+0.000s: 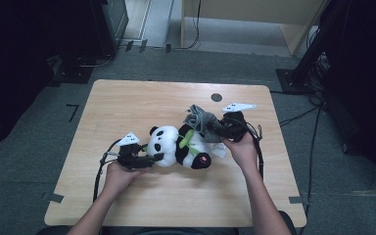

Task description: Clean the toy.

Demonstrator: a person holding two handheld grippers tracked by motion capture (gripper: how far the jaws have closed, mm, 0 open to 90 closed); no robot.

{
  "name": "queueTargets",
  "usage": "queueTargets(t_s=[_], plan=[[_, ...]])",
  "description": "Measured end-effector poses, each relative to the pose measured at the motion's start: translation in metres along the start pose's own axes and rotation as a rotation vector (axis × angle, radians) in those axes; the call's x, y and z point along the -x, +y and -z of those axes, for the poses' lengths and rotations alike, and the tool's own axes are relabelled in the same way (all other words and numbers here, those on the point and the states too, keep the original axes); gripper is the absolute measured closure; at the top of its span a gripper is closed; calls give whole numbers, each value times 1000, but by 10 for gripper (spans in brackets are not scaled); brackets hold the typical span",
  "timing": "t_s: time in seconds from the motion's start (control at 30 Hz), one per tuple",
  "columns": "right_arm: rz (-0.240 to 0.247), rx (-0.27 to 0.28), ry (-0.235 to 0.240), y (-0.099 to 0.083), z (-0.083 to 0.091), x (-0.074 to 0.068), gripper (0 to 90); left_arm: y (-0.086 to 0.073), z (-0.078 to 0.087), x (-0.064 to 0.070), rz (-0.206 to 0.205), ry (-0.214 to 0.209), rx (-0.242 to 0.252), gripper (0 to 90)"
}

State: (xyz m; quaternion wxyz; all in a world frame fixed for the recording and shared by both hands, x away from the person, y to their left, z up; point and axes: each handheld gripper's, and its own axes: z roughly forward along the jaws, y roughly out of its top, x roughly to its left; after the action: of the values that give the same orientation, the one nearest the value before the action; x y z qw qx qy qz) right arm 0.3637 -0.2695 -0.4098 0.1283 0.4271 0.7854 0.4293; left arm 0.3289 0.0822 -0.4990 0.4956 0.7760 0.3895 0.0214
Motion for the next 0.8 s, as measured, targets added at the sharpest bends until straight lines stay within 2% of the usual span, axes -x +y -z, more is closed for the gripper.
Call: queueTargets(t_s=[0.07, 0.23, 0.37, 0.43, 0.53, 0.6, 0.67, 0.8], plan=[[-8, -4, -9, -3, -1, 3, 757, 0, 0, -1, 7, -6, 4, 294], [-66, 16, 9, -11, 0, 14, 757, 1, -1, -1, 14, -5, 4, 294], [-94, 30, 10, -17, 1, 21, 757, 2, -1, -2, 18, -7, 0, 295], [-106, 17, -11, -19, 1, 25, 759, 3, -1, -3, 18, -9, -5, 295], [-125, -34, -51, -26, -1, 32, 761, 3, -1, -3, 16, -7, -7, 295], [-155, -45, -44, -31, -3, 37, 761, 3, -2, -3, 16, -6, -8, 295], [-174, -38, -44, -32, 0, 42, 761, 3, -2, -3, 16, -7, -8, 295], [-219, 23, -40, -27, 16, 48, 761, 3, -2, -3, 14, -7, -9, 294]])
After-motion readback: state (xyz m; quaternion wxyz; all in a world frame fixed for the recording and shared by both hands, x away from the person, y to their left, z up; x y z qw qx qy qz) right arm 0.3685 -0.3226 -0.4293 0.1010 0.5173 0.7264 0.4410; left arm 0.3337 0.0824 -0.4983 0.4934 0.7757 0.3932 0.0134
